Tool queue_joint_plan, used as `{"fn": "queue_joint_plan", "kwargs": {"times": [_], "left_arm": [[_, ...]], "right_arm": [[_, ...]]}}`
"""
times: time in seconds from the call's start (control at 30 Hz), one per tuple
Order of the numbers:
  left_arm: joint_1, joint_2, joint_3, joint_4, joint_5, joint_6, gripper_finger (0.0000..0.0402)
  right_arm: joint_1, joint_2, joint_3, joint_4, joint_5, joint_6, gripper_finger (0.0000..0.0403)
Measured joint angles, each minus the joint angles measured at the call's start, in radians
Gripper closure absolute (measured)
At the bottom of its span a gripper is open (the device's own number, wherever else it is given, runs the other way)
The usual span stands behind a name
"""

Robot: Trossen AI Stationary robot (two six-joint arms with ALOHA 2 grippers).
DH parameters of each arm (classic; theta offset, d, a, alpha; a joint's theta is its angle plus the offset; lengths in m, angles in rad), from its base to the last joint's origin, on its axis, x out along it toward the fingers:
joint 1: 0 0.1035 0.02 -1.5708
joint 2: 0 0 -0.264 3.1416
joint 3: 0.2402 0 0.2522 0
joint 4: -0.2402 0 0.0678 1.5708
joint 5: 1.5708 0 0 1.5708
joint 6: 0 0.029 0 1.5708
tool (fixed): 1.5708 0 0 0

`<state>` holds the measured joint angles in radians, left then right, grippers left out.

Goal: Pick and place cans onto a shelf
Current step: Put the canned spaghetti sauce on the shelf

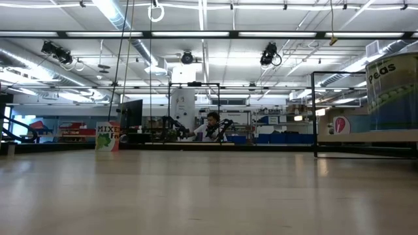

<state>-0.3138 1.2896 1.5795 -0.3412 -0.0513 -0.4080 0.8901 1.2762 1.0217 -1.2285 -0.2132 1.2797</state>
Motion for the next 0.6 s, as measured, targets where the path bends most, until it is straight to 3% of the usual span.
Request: {"fn": "queue_joint_plan", "kwargs": {"times": [0.6], "left_arm": [[0.0, 0.0, 0.0, 0.0, 0.0, 0.002, 0.0175]], "right_arm": [[0.0, -0.004, -0.056, 0.057, -0.018, 0.002, 0.0399]]}}
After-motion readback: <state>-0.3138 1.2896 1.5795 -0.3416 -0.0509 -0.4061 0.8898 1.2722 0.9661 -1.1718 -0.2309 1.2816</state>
